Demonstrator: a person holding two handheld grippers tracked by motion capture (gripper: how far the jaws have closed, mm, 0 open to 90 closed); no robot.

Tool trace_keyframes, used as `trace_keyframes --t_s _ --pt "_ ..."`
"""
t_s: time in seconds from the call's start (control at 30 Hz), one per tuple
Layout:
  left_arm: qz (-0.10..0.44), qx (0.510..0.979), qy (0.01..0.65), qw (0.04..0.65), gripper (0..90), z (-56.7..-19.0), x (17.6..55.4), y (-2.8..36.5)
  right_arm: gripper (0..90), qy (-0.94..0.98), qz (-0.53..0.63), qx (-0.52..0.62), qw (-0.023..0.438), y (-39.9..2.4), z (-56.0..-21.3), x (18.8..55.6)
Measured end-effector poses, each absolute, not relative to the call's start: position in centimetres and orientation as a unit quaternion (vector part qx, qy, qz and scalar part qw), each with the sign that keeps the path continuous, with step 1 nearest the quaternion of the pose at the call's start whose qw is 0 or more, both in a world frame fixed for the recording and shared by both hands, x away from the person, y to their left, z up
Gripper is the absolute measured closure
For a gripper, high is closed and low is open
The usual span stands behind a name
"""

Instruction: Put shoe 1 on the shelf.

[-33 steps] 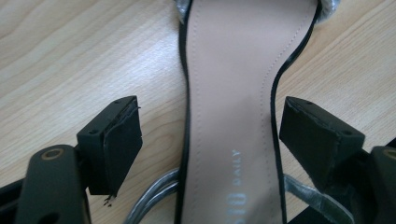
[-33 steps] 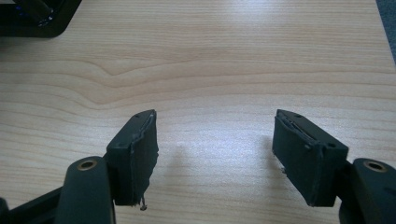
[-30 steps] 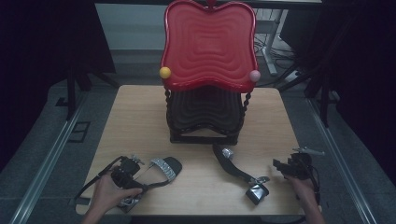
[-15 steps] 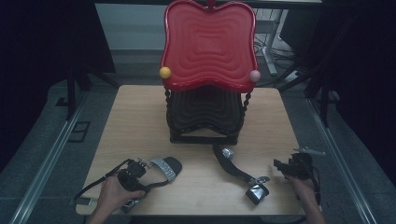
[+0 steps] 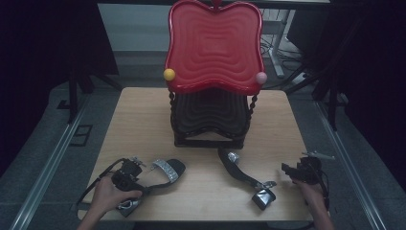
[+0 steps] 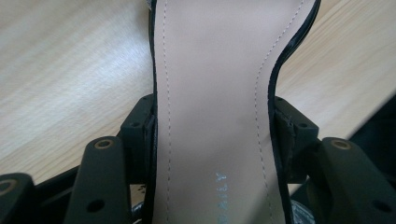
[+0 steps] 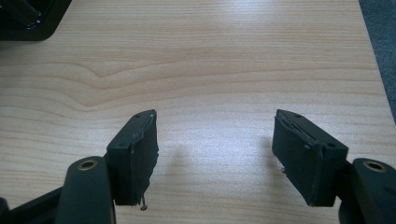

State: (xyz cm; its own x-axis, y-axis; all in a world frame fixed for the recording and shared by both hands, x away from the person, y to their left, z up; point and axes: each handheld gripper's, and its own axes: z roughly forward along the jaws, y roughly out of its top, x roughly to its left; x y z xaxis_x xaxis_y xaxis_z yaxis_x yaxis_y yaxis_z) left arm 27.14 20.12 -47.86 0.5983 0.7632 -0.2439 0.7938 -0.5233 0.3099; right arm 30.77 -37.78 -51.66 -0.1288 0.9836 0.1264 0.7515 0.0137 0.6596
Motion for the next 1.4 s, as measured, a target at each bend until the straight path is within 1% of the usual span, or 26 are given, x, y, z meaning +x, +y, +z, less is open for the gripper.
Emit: trace_keyframes --t_s 0.07,0.1,0.23,0.27,0.33,0.53,0.7,0.73,0.77,0.83,0.87,0.93,1.0,1.07,1.1,1.13,1.2,1.37,1.4 --pt "-0.042 0.865 0.454 0.208 43.0 -47.5 27.1 20.4 31.5 0.687 0.306 0.631 0.191 -37.8 -51.6 30.7" --pt "-0.049 0.853 0.463 0.236 42.9 -46.6 27.2 21.5 31.5 0.686 0.307 0.631 0.19 -37.7 -51.6 30.7" --pt "-0.052 0.835 0.477 0.269 42.9 -45.3 27.2 23.4 31.5 0.685 0.308 0.632 0.19 -37.7 -51.6 30.7" --pt "-0.052 0.835 0.477 0.269 42.9 -45.3 27.2 23.4 31.5 0.685 0.308 0.632 0.19 -37.7 -51.6 30.7" --pt "-0.054 0.818 0.491 0.294 43.0 -44.8 27.2 24.7 31.5 0.685 0.308 0.632 0.19 -37.7 -51.6 30.7" --pt "-0.047 0.799 0.507 0.321 43.0 -43.6 28.0 26.5 31.5 0.687 0.307 0.631 0.19 -37.7 -51.6 30.7" --pt "-0.032 0.779 0.519 0.35 43.0 -40.6 30.5 28.5 31.5 0.688 0.305 0.63 0.189 -37.6 -51.7 30.8" --pt "-0.032 0.779 0.519 0.35 43.0 -40.6 30.5 28.5 31.5 0.688 0.305 0.63 0.189 -37.6 -51.7 30.8" --pt "-0.03 0.77 0.524 0.362 43.0 -39.6 31.5 29.2 31.5 0.687 0.306 0.631 0.188 -37.6 -51.7 30.8" --pt "-0.028 0.766 0.526 0.368 43.0 -39.2 32.0 29.5 31.5 0.688 0.305 0.631 0.188 -37.6 -51.7 30.8" --pt "-0.025 0.758 0.53 0.38 43.0 -38.3 32.9 30.0 31.5 0.688 0.305 0.631 0.189 -37.7 -51.8 30.9" --pt "-0.025 0.754 0.531 0.385 43.0 -38.0 33.2 30.2 31.5 0.688 0.305 0.632 0.188 -37.7 -51.8 30.9" --pt "-0.02 0.744 0.534 0.403 43.0 -36.5 34.3 30.6 31.5 0.686 0.305 0.633 0.188 -37.8 -51.8 30.9" --pt "-0.016 0.743 0.534 0.403 43.0 -36.1 34.5 30.7 31.5 0.686 0.304 0.634 0.187 -37.9 -51.8 30.9" --pt "-0.008 0.741 0.534 0.408 43.0 -34.8 34.9 31.0 31.5 0.686 0.305 0.634 0.187 -37.9 -51.8 30.9" --pt "-0.008 0.741 0.534 0.408 43.0 -34.8 34.9 31.0 31.5 0.686 0.305 0.634 0.187 -37.9 -51.8 30.9" --pt "0.004 0.738 0.533 0.414 43.0 -32.7 35.4 31.1 31.5 0.684 0.306 0.636 0.186 -37.9 -51.8 30.8" --pt "0.013 0.737 0.529 0.42 43.0 -30.2 36.1 30.8 31.5 0.683 0.307 0.635 0.188 -37.9 -51.8 30.8" --pt "0.013 0.737 0.529 0.42 43.0 -30.2 36.1 30.8 31.5 0.683 0.307 0.635 0.188 -37.9 -51.8 30.8"
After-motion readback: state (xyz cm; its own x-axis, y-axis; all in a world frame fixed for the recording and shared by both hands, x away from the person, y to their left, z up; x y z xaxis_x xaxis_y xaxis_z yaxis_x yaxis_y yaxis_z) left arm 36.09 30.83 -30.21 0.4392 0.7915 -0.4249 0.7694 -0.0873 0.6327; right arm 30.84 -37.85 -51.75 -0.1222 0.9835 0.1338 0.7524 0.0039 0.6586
